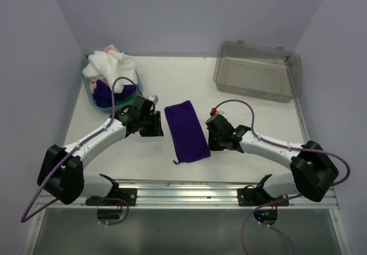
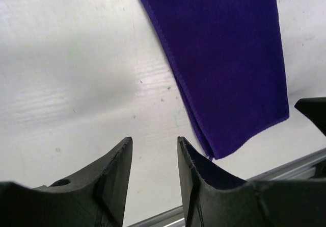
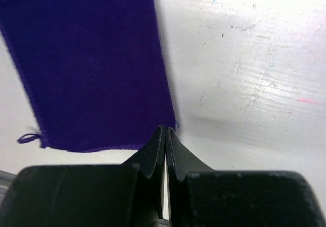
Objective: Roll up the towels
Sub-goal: Fold the towel
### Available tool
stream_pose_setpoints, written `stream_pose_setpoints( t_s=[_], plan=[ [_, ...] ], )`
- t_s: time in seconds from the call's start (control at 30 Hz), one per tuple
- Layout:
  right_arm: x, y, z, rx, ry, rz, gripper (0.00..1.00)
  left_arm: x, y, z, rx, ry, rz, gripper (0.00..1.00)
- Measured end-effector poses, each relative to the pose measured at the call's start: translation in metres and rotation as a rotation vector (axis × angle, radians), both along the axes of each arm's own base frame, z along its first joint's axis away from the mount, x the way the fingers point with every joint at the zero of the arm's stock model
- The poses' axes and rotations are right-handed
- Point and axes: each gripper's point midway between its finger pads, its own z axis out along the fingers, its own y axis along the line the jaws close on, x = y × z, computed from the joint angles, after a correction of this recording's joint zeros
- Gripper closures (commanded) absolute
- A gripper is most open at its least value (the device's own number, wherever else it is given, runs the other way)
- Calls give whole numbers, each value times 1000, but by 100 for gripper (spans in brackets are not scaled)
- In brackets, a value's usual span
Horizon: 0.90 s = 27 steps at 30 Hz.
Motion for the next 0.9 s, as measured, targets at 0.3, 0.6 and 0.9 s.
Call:
stream_pose_setpoints(
  t_s=[0.3, 0.6, 0.9],
  plan=[
    [5, -2, 9, -30, -19, 22, 90, -69, -16, -44, -85, 146, 4, 55],
    [-7, 10, -18, -24, 65, 50, 98, -80, -35, -49, -155, 173, 11, 51],
    [-22, 20, -13, 27, 63, 42, 82, -93, -51, -61, -159, 220, -30, 46]
  ],
)
